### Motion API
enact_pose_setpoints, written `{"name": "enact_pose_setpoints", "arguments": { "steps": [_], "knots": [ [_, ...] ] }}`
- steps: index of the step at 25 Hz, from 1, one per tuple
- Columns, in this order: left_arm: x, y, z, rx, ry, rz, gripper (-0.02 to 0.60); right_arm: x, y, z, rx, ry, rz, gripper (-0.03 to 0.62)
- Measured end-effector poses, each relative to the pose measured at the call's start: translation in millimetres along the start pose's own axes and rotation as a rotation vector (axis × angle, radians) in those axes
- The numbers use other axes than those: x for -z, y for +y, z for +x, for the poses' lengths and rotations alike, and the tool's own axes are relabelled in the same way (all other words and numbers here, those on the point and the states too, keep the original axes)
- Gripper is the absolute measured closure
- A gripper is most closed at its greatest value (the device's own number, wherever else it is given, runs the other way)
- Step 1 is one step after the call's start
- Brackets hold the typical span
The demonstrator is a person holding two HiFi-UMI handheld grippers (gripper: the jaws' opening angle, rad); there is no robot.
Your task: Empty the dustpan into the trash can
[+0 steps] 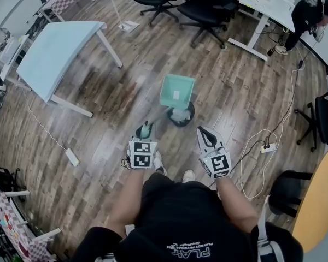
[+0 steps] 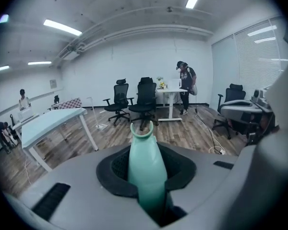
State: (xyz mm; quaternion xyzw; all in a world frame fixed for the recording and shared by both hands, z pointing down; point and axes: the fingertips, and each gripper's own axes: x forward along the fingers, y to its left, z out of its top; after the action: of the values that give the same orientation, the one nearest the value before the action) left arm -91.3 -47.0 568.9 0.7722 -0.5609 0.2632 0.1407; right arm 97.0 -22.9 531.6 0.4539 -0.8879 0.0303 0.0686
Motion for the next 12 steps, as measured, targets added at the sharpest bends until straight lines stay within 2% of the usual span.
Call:
{"name": "enact_pose_setpoints", "arguments": {
  "steps": [12],
  "knots": [
    [-10.2, 99.1, 15.1, -0.057, -0.021, -0.043, 0.483, -45.3, 12.3, 84.4, 0.029, -0.03, -0.057, 0.571]
  ]
}}
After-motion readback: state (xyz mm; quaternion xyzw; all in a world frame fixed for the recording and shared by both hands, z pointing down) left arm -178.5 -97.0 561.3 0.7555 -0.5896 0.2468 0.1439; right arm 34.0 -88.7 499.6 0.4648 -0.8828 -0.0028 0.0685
